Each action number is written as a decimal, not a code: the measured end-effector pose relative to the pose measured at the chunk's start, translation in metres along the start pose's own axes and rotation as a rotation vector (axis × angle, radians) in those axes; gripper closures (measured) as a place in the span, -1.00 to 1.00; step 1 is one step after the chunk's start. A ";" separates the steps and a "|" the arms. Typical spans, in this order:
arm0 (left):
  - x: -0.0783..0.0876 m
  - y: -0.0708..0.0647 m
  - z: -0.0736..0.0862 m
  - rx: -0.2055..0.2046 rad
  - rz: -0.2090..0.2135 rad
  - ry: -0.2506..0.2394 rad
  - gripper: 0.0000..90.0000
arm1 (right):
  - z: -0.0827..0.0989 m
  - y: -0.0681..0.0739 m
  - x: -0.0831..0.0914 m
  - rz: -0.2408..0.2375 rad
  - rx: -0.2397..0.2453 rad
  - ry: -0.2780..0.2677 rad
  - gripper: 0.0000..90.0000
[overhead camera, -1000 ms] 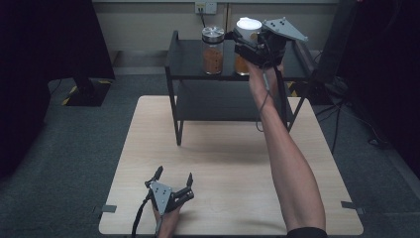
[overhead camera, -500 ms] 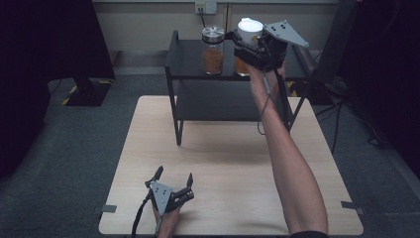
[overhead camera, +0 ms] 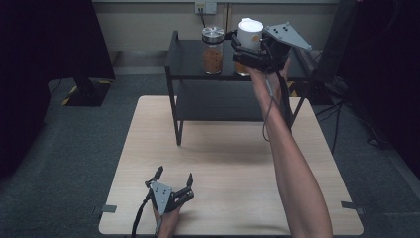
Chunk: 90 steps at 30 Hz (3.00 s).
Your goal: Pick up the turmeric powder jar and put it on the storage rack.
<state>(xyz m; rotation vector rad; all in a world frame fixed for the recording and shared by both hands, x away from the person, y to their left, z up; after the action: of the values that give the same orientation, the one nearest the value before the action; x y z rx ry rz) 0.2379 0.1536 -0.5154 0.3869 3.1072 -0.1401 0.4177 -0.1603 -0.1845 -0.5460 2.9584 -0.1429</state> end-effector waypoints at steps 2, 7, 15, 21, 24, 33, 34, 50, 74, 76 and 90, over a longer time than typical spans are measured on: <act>0.000 0.000 0.000 -0.001 -0.004 0.000 -1.00 | 0.000 -0.001 0.004 -0.002 -0.004 0.000 -1.00; 0.000 -0.001 0.000 0.000 -0.006 -0.001 -1.00 | 0.001 -0.003 0.014 -0.004 -0.009 -0.005 -1.00; 0.000 -0.001 0.000 -0.002 -0.005 0.000 -1.00 | 0.007 0.000 0.032 -0.016 -0.016 -0.005 -1.00; 0.000 -0.001 0.000 0.002 -0.007 0.000 -1.00 | 0.016 0.000 0.047 -0.016 -0.017 -0.008 -1.00; 0.000 -0.001 0.000 0.002 -0.008 -0.001 -1.00 | 0.020 0.000 0.055 -0.017 -0.019 -0.013 -1.00; 0.000 -0.001 0.000 0.002 -0.009 -0.001 -1.00 | 0.034 0.001 0.079 -0.017 -0.022 -0.029 -1.00; 0.000 -0.001 0.000 0.002 -0.009 -0.001 -1.00 | 0.036 0.000 0.081 -0.018 -0.025 -0.029 -1.00; 0.000 -0.001 0.000 0.002 -0.009 -0.001 -1.00 | 0.078 0.007 0.125 -0.021 -0.042 -0.062 -1.00; 0.000 -0.002 0.000 0.002 -0.016 -0.002 -1.00 | 0.194 0.025 0.186 0.051 -0.033 -0.005 -1.00; 0.000 -0.002 0.000 0.003 -0.016 -0.002 -1.00 | 0.203 0.029 0.189 0.055 -0.026 0.008 -1.00; 0.000 -0.002 0.000 0.002 -0.016 -0.003 -1.00 | 0.259 0.045 0.209 0.069 -0.015 0.062 -1.00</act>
<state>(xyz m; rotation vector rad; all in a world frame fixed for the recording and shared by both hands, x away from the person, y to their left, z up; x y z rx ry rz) 0.2374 0.1516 -0.5155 0.3615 3.1085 -0.1443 0.2462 -0.2122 -0.4686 -0.4490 3.0365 -0.1329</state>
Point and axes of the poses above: each handheld gripper's, and its own axes: x roughly backward along the jaws, z roughly out of its underside, y roughly to its left, the point moved 7 cm from there along -x, roughly forward along the jaws, and after that the axes turned 5 degrees about x, right-handed, at the moved point
